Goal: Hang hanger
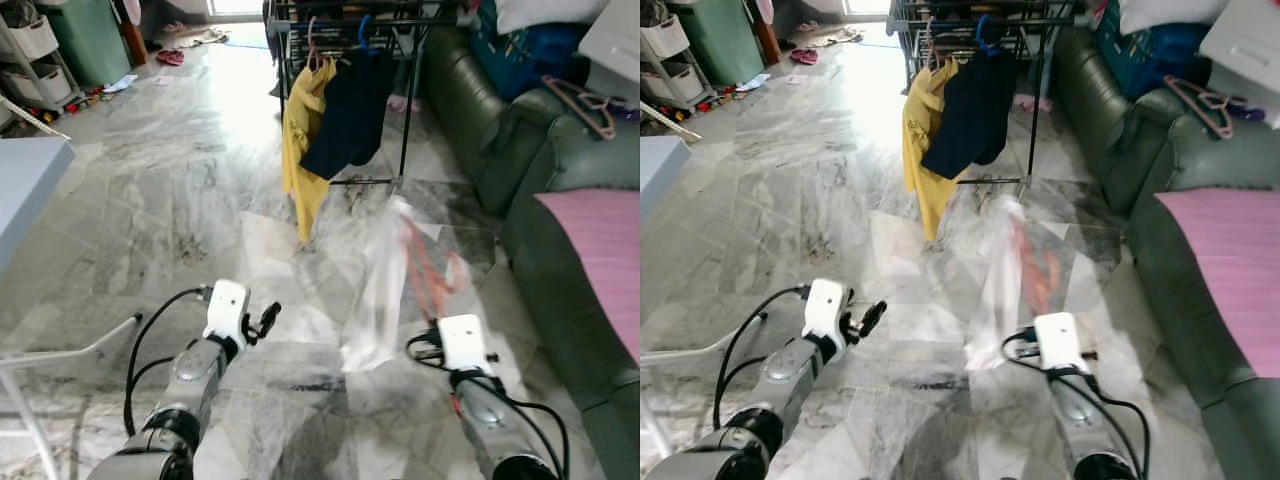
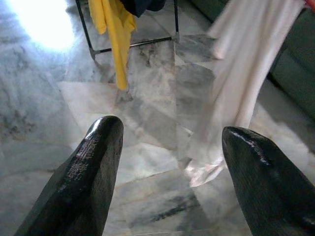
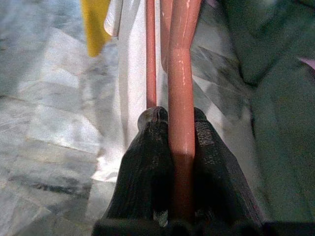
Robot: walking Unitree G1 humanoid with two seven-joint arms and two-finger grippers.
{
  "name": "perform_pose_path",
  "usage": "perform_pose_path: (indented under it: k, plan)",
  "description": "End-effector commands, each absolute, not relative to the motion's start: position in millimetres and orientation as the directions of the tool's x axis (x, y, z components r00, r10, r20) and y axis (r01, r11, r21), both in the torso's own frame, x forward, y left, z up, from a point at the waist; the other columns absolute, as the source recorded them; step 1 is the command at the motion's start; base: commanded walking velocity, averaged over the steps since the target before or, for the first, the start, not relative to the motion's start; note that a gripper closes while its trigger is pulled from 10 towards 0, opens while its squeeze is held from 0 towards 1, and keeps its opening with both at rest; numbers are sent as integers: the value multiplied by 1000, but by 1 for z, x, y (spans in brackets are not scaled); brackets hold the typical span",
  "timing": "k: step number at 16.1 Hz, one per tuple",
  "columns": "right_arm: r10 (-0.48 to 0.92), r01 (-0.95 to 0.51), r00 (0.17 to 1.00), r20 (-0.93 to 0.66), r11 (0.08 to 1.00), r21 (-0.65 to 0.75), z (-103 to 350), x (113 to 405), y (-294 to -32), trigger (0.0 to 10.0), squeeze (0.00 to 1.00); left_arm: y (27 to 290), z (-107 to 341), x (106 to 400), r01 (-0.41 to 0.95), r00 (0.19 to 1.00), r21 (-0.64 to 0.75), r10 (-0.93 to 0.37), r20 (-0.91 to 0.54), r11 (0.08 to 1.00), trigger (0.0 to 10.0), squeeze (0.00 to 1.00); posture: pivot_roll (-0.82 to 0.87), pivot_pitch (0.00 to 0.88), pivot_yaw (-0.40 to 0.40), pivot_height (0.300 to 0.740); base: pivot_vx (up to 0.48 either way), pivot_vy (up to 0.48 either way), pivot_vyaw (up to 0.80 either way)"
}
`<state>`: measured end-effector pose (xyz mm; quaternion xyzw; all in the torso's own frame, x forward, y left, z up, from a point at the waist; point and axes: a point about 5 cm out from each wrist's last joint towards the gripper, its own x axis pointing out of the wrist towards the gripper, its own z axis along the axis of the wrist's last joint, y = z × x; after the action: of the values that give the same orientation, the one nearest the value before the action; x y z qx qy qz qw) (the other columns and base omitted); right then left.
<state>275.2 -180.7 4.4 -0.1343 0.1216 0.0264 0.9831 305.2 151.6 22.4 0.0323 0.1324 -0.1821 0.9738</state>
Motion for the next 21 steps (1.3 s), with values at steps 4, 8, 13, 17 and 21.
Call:
perform_pose_path:
  k: [4,8,13,17,21]
  plan:
    - [92,-129,984,-151,959,-254,13,272,-164,10000,0,147,21,303,297,928,9,-287,-240,955,10000,0,-221,140,53,740,0,0,0]
    - [36,-83,968,-247,979,-184,-3,268,-155,10000,0,150,7,296,200,923,-23,-196,-331,980,10000,0,-182,113,58,740,0,0,0]
    - [56,-110,968,-243,970,-216,0,273,-156,10000,0,156,23,310,99,961,4,-95,-261,995,10000,0,-174,86,37,740,0,0,0]
    - [28,-79,973,-230,973,-217,6,279,-167,10000,0,170,24,311,52,965,17,-46,-258,999,10000,0,-171,84,25,740,0,0,0]
    - [3,-35,989,-149,977,-209,29,299,-175,10000,0,169,58,337,6,990,-12,-8,-140,1000,10000,0,-166,88,19,740,0,0,0]
